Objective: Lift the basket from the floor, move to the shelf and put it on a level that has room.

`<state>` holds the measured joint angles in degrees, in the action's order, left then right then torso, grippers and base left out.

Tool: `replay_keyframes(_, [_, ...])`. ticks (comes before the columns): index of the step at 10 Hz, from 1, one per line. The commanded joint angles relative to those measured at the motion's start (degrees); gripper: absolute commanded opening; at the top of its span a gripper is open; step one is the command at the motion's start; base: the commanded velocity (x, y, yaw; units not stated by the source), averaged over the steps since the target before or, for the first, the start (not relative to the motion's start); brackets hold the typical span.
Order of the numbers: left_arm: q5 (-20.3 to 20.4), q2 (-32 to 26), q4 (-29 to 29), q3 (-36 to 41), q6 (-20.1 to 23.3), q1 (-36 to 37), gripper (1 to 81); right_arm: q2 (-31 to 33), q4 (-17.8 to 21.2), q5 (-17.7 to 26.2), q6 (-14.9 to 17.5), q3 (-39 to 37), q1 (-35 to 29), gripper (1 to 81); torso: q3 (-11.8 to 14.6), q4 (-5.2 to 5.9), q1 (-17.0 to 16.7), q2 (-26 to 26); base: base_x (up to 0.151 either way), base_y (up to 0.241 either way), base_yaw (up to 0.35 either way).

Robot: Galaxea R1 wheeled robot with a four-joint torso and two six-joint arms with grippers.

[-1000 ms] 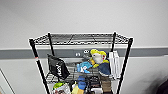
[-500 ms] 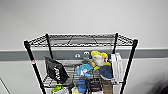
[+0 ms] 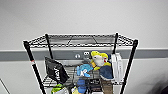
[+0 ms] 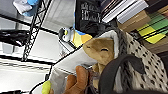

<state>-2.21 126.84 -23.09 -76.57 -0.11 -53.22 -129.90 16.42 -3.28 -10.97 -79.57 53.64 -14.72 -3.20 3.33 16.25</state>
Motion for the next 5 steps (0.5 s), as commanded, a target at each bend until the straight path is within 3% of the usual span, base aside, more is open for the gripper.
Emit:
replay_keyframes(1, [-1.13, -2.38, 1.47, 5.99, 0.02, 7.38, 1.0, 2.78, 0.19, -0.15, -0.28, 5.93, -8.06, 1.0, 0.0, 0.0, 0.0, 0.0, 0.0, 0.0, 0.0])
replay_keyframes(5, [0.62, -6.68, 1.73, 12.49, -0.07, 10.54, 1.0, 8.31, 0.19, -0.24, -0.37, 13.12, -10.69, 1.0, 0.0, 0.0, 0.0, 0.0, 0.0, 0.0, 0.0])
